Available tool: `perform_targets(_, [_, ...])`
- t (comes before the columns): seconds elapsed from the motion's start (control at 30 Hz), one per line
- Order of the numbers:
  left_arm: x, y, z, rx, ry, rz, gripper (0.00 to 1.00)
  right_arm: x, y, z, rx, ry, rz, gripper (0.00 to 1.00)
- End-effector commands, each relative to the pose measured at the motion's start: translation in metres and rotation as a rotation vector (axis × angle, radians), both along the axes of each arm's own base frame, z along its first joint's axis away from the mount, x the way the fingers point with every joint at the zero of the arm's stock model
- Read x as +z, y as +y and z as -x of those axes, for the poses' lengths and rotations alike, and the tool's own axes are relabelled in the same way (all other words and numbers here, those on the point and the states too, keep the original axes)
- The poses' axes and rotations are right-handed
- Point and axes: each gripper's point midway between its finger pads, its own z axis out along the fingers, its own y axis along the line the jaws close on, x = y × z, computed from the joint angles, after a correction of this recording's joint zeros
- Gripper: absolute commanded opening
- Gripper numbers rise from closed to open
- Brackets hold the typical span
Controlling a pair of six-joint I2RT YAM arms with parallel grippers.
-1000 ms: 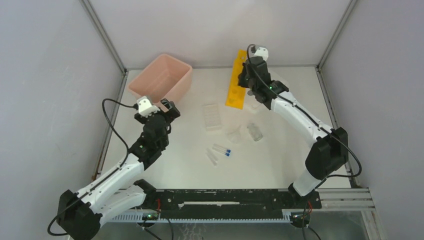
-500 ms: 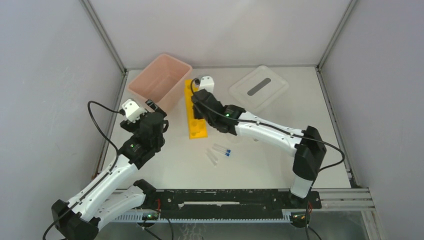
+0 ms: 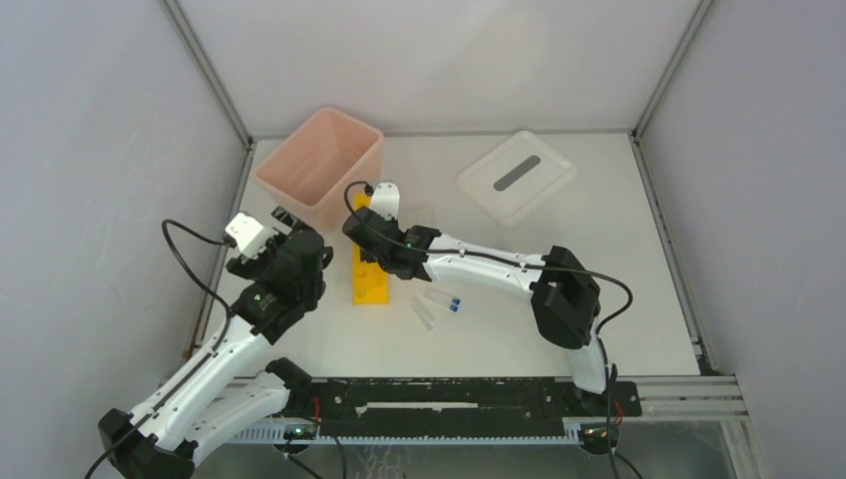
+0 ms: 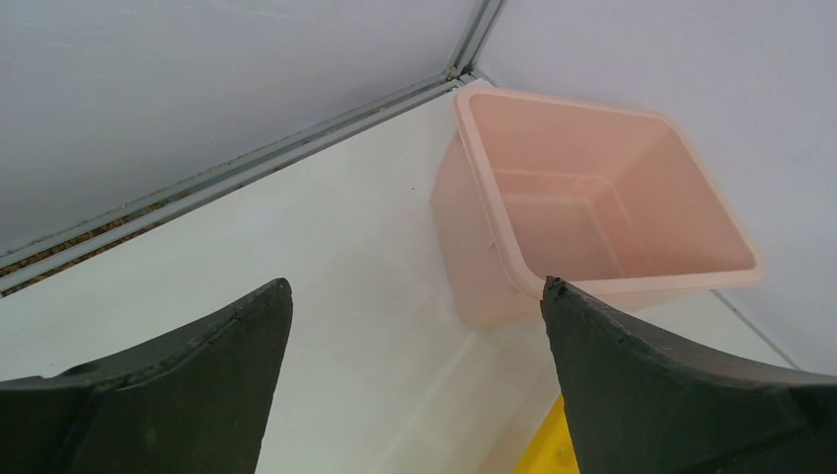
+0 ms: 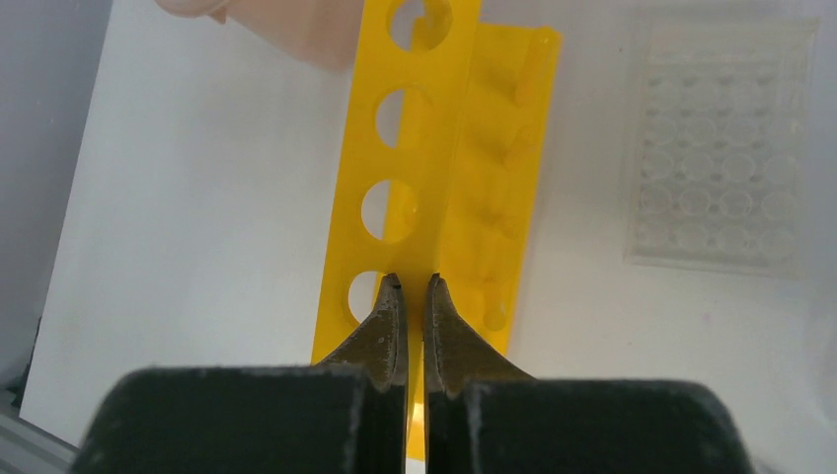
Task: Organize the chemistry lab equipment
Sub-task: Place the test tube rack at the center of the board.
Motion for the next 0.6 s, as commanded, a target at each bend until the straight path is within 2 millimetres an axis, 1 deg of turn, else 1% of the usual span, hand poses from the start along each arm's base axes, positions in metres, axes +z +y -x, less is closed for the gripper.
perform_targets(0.0, [-0.004,0.004,0.0,0.045,-0.019,-0.008,1.0,0.027,0.014,-0.001,-0.085,-0.008,-0.112,0.0])
perform_targets(0.13, [-0.006,0.001,-0.004,0.045,-0.009,-0.019,1.0,0.014,0.013,0.001,-0.105,0.014,-0.079,0.0])
perform_targets(0.2, [-0.006,0.002,-0.004,0.052,-0.008,-0.024,1.0,0.004,0.013,0.003,-0.111,0.027,-0.06,0.0])
perform_targets(0.43, [-0.007,0.009,-0.005,0.091,-0.039,-0.002,1.0,-0.028,0.008,0.005,-0.135,0.045,0.011,0.0])
perform_targets(0.57, [-0.009,0.011,-0.009,0.098,-0.047,0.017,1.0,-0.038,0.006,0.006,-0.138,0.054,0.03,0.0])
